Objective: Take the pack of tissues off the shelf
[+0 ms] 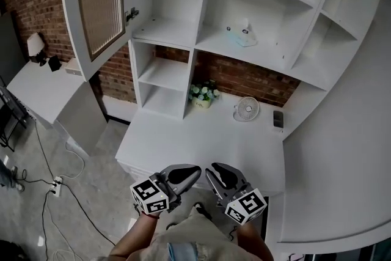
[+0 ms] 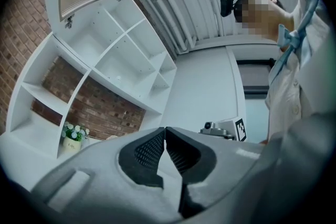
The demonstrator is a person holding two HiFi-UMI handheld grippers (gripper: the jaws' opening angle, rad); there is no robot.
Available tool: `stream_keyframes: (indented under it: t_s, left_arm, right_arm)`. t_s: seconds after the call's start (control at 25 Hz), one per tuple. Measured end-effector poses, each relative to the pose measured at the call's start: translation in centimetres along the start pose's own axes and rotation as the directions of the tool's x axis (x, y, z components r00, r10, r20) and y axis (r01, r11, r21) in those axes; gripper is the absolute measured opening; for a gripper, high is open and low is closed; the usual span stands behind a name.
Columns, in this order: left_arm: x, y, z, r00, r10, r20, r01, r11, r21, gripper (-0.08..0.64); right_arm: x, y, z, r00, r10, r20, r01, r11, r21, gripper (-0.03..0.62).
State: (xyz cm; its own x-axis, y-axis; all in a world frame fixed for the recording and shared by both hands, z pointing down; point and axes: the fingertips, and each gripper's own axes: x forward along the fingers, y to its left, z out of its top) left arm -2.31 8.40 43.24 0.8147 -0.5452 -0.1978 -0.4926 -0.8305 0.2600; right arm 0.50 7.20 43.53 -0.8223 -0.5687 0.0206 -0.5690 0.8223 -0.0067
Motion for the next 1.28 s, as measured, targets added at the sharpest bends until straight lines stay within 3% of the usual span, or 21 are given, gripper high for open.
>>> stream_keyframes:
  t_s: [0.32,0.92,1.28]
  left_arm:
    - [3.2,4.0,1.4,1.000,0.011,-0.011,-0.011,1.000,0.029,0.014]
    - [13.3,9.7,2.0,0.998,-0.024,-0.052,0.027,0.998,0.059,0.014]
    - [17.2,11.6,1.5,0.998,-0.029,-0.050,0.032,0.998,0.062,0.014]
  right_arm:
    - [3.0,-3.9,0.9,0.999,0.034,0.015,-0.034,0.999,0.000,0.112]
    - [4.7,-15.1,2.0,0.998,0.002,0.061,-0.004,0.999,0.041,0.112]
    - [4.6,-19.6,2.3,0.997,0.001,0.074,-0.003,1.000,0.025,0.112]
